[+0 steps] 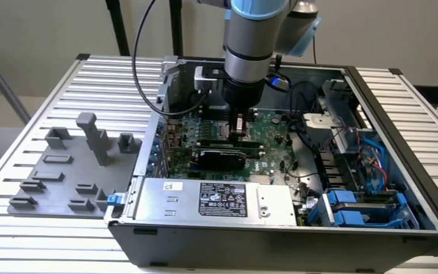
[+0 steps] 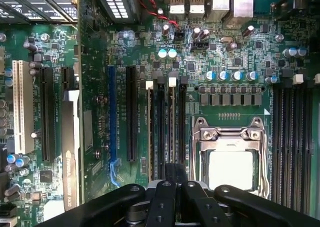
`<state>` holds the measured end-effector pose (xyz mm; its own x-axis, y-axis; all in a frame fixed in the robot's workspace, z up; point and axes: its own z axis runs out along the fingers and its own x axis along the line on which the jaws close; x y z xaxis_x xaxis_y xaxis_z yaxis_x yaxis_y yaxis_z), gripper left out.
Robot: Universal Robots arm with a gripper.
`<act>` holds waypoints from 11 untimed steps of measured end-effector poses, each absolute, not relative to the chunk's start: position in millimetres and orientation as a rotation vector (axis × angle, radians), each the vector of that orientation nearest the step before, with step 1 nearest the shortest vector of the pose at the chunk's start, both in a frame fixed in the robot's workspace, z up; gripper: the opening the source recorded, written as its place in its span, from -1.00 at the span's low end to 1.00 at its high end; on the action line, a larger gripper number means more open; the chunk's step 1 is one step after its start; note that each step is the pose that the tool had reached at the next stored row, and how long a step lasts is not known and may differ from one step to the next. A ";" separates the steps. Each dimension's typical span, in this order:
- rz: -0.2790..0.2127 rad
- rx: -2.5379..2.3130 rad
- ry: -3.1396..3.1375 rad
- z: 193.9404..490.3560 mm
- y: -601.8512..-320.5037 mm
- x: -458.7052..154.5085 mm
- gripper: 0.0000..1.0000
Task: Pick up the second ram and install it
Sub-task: 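Press down the second ram until it locks into place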
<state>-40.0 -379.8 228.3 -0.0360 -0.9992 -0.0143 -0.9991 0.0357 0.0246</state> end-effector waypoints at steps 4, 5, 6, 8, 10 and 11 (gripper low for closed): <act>-0.043 2.175 -2.255 223.5 -380.0 -40.2 -1.00; -0.042 2.175 -2.255 224.2 -380.1 -40.2 -1.00; -0.045 2.177 -2.257 226.6 -379.7 -40.1 -1.00; -0.045 2.177 -2.258 235.4 -379.5 -40.0 -1.00; -0.045 2.177 -2.257 243.6 -379.5 -40.0 -1.00; -0.045 2.177 -2.257 245.5 -379.6 -40.0 -1.00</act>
<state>-40.0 -379.6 245.5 -0.0363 -0.9992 -0.0161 -0.9991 0.0359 0.0248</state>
